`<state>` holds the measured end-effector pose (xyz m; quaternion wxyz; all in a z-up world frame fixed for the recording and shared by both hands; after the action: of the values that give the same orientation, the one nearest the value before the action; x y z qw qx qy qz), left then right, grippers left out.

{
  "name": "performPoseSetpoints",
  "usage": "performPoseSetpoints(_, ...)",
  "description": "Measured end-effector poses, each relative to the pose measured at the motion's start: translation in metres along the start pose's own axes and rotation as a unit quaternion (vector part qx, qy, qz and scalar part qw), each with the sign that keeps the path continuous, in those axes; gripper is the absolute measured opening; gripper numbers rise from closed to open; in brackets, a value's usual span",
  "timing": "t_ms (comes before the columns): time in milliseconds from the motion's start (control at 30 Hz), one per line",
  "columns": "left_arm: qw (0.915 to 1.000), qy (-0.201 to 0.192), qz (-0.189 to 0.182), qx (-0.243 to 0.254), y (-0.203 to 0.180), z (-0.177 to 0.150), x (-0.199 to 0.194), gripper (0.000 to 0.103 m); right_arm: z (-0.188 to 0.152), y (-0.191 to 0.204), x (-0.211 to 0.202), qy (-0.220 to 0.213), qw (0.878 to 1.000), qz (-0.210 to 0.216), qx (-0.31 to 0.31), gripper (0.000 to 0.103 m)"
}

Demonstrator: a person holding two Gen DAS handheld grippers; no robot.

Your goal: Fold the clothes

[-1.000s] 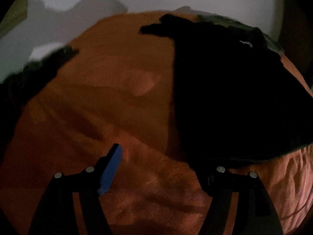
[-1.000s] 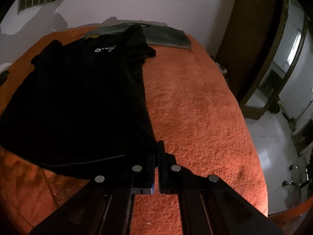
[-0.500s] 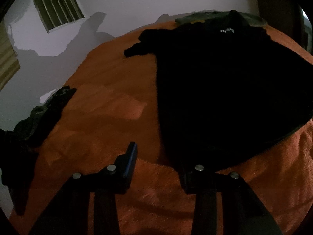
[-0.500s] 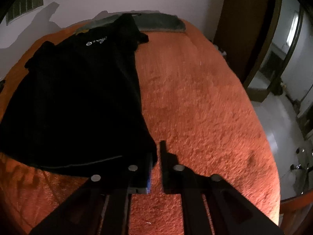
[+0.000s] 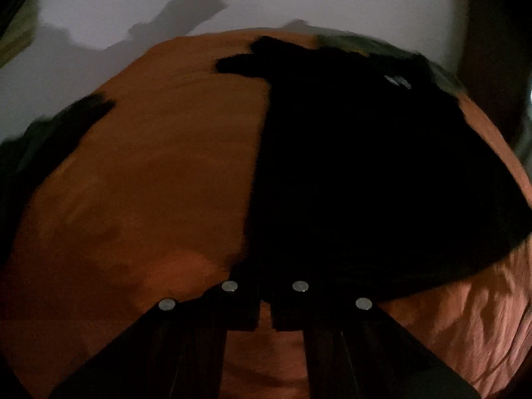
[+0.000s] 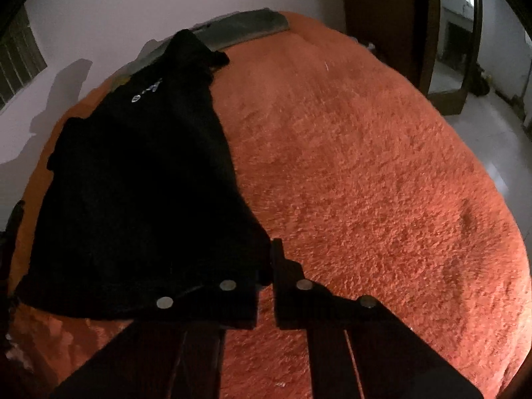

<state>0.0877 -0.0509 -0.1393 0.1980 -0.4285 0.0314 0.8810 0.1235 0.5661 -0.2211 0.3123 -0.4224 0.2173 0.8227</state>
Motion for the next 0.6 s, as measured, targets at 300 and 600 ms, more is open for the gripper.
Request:
performPoseSetpoints(300, 0.9976, 0.010, -0.033, -0.060, 0.036, -0.022, -0.017, 0.004, -0.028, 0.028, 0.002, -0.010, 0.994, -0.052, -0.091, 0.006)
performPoseSetpoints(600, 0.9941, -0.013, -0.073, -0.078, 0.038, -0.019, -0.048, 0.004, -0.024, 0.034, -0.064, -0.069, 0.989, -0.053, -0.116, 0.003)
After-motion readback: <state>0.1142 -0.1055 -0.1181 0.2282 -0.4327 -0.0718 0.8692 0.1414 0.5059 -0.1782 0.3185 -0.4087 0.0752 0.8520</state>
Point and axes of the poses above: each gripper's, at about its wrist camera, not at the fingertips, and x roughly the way its jaws point, y to its left, z to its top, the point moved 10 cm from there along x, roughly the way its jaws point, and after that the axes turned 7 degrees about -z, right-handed, at the moved point
